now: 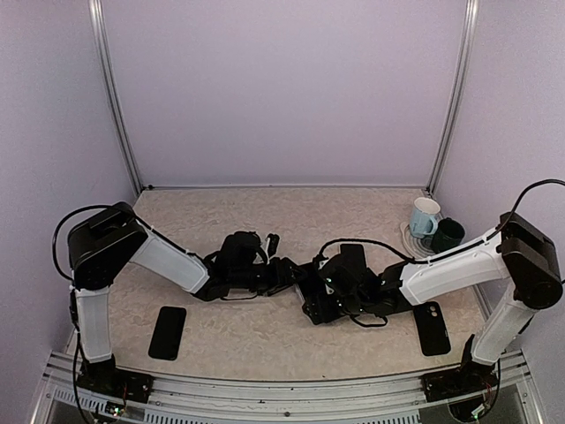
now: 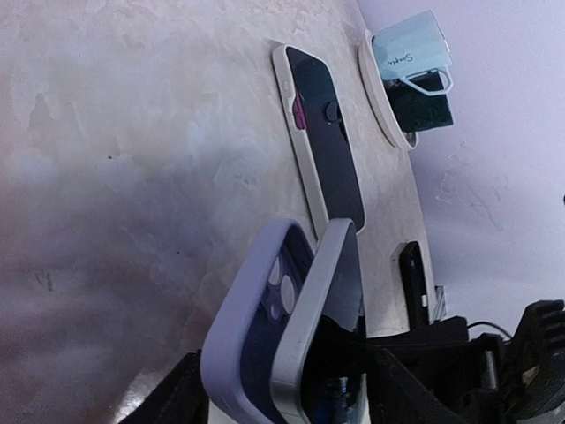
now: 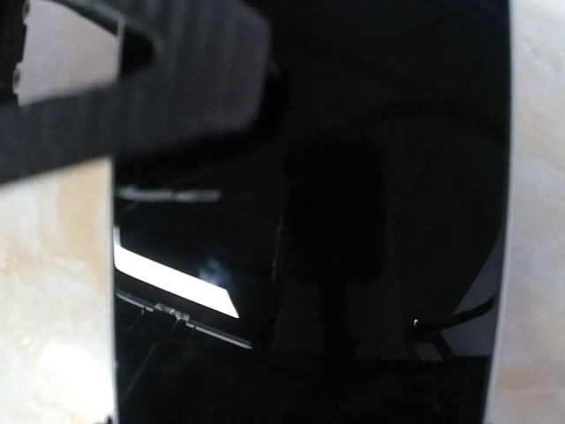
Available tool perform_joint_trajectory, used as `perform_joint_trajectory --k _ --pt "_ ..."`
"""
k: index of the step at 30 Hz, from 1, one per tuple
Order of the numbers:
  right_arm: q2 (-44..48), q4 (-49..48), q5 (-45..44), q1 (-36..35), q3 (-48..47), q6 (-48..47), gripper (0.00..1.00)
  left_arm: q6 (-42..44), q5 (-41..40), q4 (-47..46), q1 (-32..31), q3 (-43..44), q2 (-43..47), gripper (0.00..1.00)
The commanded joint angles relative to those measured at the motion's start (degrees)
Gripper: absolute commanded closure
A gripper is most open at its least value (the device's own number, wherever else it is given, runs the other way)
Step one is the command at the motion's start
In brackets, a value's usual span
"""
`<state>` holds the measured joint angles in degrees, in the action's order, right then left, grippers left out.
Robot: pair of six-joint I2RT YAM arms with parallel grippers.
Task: Put the phone into the phone case
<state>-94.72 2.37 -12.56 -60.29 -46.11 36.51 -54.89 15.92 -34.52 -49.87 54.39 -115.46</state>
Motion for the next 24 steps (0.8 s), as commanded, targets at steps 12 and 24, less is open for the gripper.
perform_joint_trajectory --k 12,24 --pt "1.78 -3.30 -0.89 0.26 -1.44 -2.40 0.70 1.50 1.30 -3.38 -0.50 2.21 -2.17 0.85" --pt "0.01 -3.95 -0.39 0.29 -0.95 -3.05 0.32 10.92 -1.61 4.88 0.25 3.51 -1.51 1.00"
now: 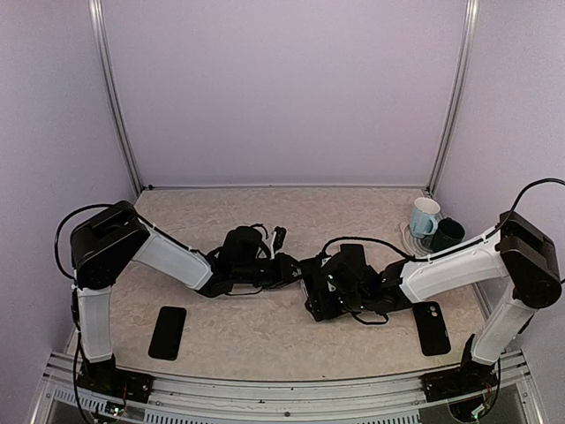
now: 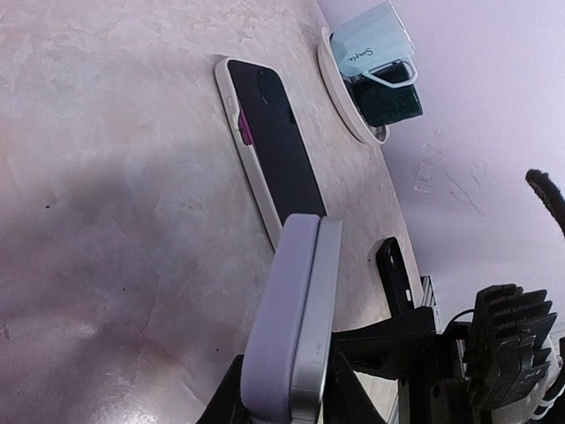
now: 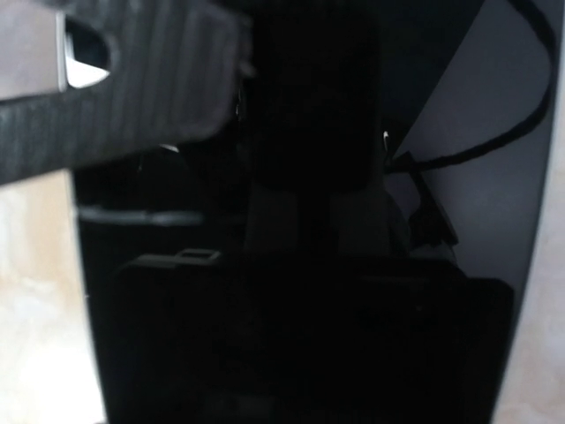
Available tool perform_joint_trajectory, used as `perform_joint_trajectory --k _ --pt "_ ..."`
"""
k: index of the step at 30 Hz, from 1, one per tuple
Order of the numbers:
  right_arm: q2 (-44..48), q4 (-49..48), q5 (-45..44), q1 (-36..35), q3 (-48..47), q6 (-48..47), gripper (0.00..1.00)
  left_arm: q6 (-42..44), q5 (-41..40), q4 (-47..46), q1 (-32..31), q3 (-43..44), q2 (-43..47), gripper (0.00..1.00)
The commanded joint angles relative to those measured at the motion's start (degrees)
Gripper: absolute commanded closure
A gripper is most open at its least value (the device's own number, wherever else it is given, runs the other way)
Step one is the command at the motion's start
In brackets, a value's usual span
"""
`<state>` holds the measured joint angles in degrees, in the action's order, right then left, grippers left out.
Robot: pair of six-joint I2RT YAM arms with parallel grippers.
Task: Put the phone into the phone case
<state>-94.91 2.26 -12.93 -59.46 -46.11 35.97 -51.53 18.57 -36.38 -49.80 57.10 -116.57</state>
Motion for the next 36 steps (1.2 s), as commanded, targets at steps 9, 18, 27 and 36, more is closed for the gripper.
perform_joint_trajectory --k 9,18,27,36 --pt "0.69 -5.82 2.85 -0.39 1.26 -4.13 0.01 17.16 -10.36 11.74 0.35 -0.94 2.97 1.00" --pt "4.12 -6.66 9.17 -0.31 3.02 -9.98 0.01 24.08 -14.81 12.78 0.14 -1.90 4.78 1.00" --pt "14.04 -10.60 22.56 5.91 10.01 -15.93 0.01 34.05 -11.02 7.12 0.19 -5.69 6.66 1.00" --pt "23.87 -31.58 38.79 18.62 22.19 -25.44 0.01 43.49 -5.35 0.59 0.15 -11.57 8.94 1.00"
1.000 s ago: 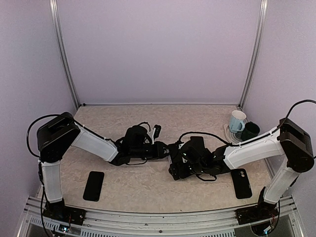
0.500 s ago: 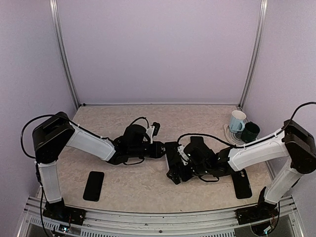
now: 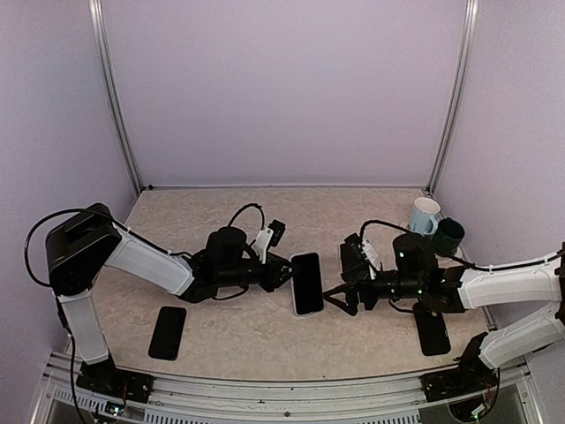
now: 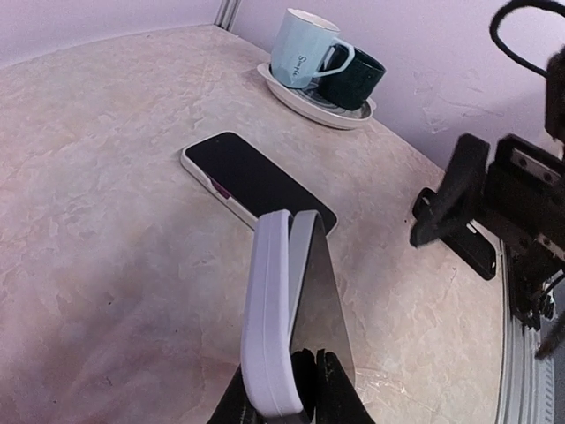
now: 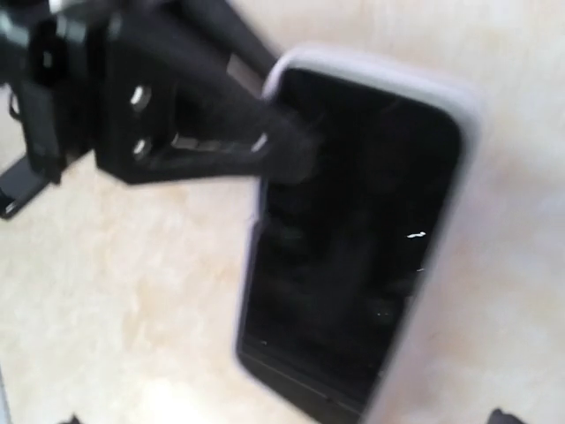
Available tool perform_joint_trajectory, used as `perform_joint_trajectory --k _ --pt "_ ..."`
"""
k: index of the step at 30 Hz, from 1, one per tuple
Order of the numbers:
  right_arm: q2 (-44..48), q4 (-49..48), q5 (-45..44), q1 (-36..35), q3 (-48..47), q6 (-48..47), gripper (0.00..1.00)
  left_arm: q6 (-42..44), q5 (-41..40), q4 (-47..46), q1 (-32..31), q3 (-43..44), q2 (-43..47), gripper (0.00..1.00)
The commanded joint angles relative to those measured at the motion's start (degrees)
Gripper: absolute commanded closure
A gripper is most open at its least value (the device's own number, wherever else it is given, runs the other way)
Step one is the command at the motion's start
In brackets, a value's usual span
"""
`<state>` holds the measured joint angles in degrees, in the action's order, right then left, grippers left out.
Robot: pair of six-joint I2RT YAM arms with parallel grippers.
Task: Put the phone into the phone case
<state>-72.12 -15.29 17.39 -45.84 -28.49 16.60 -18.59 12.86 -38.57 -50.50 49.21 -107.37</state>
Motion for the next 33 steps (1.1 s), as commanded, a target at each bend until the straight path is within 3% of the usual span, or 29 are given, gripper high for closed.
perform_joint_trajectory --k 1,5,11,18,21,24,33 --pt "0.26 -16.28 9.08 6.18 4.90 -7.42 0.01 11.67 1.25 2.18 0.77 -4.25 -0.09 1.00" --pt "-6.09 -22.28 19.75 11.60 3.12 -12.32 0.01 15.14 2.78 0.48 0.29 -6.25 0.56 1.00" --pt "-16.76 -22.34 33.25 13.76 -3.44 -22.34 0.17 23.01 1.96 -3.00 -1.25 -10.34 2.61 1.00" --pt "-24.06 -23.51 34.04 12.88 -7.58 -24.58 0.33 25.09 2.83 -6.12 -1.29 -12.76 3.58 1.00" --pt "-26.44 -19.15 32.35 10.63 -10.25 -27.79 0.34 25.18 2.77 -6.10 -1.25 -12.84 3.53 1.00" --pt "-28.20 -20.70 31.95 9.24 -10.22 -28.13 0.37 25.10 3.22 -6.16 -1.22 -12.74 3.64 1.00" --pt "-32.71 -24.91 32.82 7.45 -10.47 -26.26 0.67 24.53 3.09 -6.09 -1.27 -12.17 3.84 1.00"
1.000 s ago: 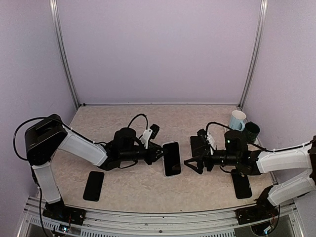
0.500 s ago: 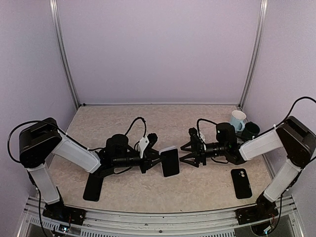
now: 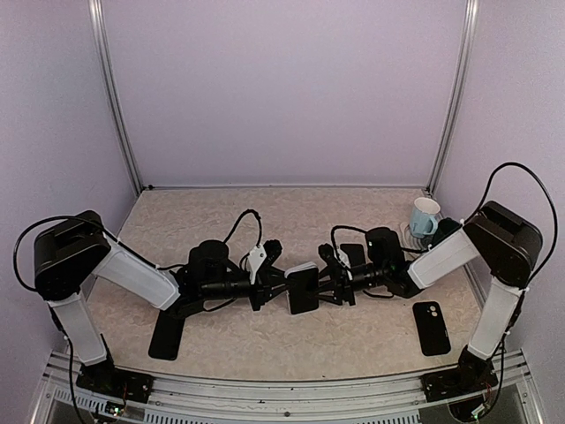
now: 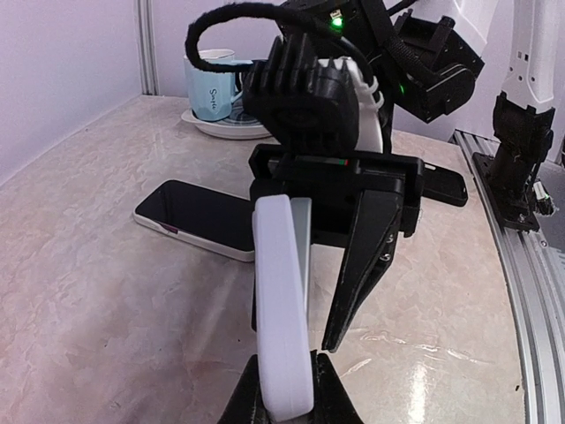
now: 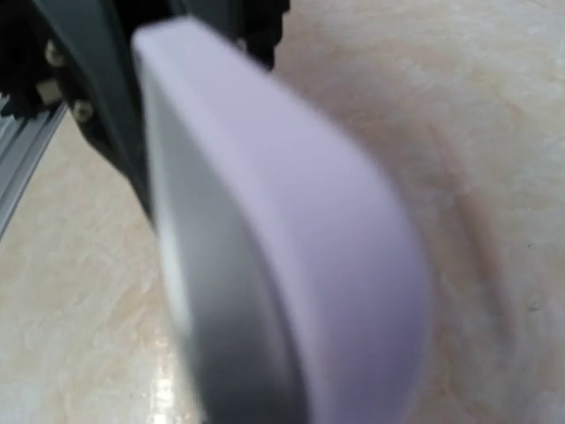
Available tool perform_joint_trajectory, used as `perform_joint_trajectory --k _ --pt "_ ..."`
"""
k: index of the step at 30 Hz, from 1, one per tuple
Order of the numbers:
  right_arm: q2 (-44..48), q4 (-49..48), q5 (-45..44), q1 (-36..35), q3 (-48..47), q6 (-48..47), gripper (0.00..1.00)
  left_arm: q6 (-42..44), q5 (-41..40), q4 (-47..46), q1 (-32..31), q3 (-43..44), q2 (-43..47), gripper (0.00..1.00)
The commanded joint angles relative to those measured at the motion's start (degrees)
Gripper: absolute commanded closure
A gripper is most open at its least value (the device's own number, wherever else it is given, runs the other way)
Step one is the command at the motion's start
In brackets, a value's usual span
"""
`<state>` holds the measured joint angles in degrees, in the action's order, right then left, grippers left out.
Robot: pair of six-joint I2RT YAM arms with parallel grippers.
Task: Put the phone into the phone case
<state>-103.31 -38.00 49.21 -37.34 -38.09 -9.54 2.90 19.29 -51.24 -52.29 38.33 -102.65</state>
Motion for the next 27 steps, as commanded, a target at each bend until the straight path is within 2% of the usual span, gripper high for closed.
perform_joint_trajectory --k 1,4,6,8,14,15,18,20,23,27 --pt "-1.52 -2.34 1.04 -1.06 -0.79 -0.10 0.70 2.95 -3.30 6.59 0.53 -1.18 -0.88 1.00" --pt "-0.81 -2.52 1.02 -1.00 -0.42 -0.21 0.89 3.04 -3.46 6.87 0.56 -0.96 -1.21 1.00" --pt "-0.14 -3.30 0.89 -1.06 0.11 -0.15 0.92 3.14 -3.47 7.23 0.55 -0.68 -1.32 1.00" --pt "0.16 -4.09 0.93 -1.06 0.53 0.07 1.00 3.05 -3.33 7.36 0.53 -0.62 -1.32 1.00" --pt "1.31 -4.84 0.31 -0.99 1.02 0.00 1.00 3.08 -2.72 7.54 0.41 -0.76 -0.63 1.00" --pt "1.61 -4.64 -0.03 -1.05 1.12 -0.07 1.00 3.04 -2.68 7.60 0.37 -0.59 -0.69 0.95" --pt "2.44 -3.70 -1.02 -1.32 1.49 -0.54 1.00 2.91 -2.80 7.95 0.14 1.03 -0.78 0.66" --pt "2.96 -3.25 -1.74 -1.52 1.76 -0.96 1.00 2.82 -2.70 8.23 -0.31 2.95 -1.17 0.56" --pt "3.51 -3.09 -2.37 -1.75 2.17 -0.93 1.00 2.71 -2.60 10.00 -1.31 6.28 -1.87 0.54" --pt "4.52 -3.10 -3.03 -1.85 2.94 -0.64 1.00 0.68 -1.60 7.78 -1.65 6.46 -1.45 0.62"
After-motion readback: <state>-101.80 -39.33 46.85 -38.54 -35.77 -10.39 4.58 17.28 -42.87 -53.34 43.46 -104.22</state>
